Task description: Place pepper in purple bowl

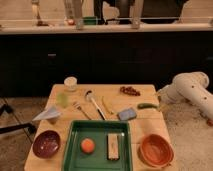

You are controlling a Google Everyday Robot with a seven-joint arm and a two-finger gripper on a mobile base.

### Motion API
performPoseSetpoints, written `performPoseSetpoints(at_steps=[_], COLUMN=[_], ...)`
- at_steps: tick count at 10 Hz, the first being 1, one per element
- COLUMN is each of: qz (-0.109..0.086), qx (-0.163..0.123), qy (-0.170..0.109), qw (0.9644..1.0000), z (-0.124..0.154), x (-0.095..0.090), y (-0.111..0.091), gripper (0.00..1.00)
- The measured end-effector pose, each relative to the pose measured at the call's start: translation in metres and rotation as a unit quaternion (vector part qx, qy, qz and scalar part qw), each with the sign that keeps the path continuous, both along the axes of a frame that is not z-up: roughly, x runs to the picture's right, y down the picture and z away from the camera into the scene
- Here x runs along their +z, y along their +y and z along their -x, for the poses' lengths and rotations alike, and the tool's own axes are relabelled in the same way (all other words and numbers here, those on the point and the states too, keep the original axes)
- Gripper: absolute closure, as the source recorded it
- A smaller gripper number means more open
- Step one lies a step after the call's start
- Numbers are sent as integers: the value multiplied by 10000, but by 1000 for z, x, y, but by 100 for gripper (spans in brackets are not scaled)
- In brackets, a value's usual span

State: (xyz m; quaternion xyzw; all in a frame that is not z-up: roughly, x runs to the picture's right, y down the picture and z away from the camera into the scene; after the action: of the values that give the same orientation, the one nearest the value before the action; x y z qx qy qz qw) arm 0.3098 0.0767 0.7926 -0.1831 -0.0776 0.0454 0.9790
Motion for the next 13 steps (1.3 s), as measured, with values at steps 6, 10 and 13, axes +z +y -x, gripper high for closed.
performPoseSetpoints(at_steps=[6,10,13], qz=[243,557,794], qx=[251,305,347], qy=[98,243,346], qw=[9993,9977,9956], z=[-15,-24,-31], x=[65,95,110], y=[-2,5,13], gripper=[39,39,39])
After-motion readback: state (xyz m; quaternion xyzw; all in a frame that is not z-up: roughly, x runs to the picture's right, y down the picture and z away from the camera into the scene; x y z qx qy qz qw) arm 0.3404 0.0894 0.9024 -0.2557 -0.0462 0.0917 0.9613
